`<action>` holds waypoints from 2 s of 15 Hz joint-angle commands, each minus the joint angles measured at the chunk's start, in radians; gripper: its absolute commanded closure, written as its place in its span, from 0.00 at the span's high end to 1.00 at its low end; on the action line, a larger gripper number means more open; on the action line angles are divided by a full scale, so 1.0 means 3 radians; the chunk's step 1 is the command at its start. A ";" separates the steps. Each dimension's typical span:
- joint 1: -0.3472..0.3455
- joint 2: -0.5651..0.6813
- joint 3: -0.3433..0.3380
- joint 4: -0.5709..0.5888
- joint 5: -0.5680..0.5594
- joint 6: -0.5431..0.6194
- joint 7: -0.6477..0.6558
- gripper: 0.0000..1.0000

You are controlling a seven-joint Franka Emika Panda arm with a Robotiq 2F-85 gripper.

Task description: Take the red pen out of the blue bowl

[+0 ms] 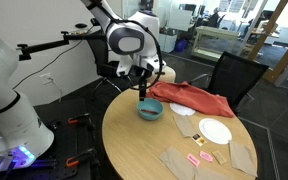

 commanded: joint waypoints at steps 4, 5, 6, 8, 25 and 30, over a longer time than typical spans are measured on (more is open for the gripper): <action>0.0136 0.0260 -0.0045 0.0193 0.0006 0.0039 0.0006 1.00; 0.0149 0.0294 -0.0045 0.0221 0.0006 0.0039 0.0020 1.00; 0.0156 0.0314 -0.0045 0.0236 0.0007 0.0039 0.0022 1.00; 0.0157 0.0319 -0.0045 0.0241 0.0007 0.0039 0.0022 1.00; 0.0610 0.1666 -0.0213 0.1397 -0.0329 0.0046 0.0560 1.00; 0.0786 0.2028 -0.0286 0.1668 -0.0293 0.0060 0.0527 1.00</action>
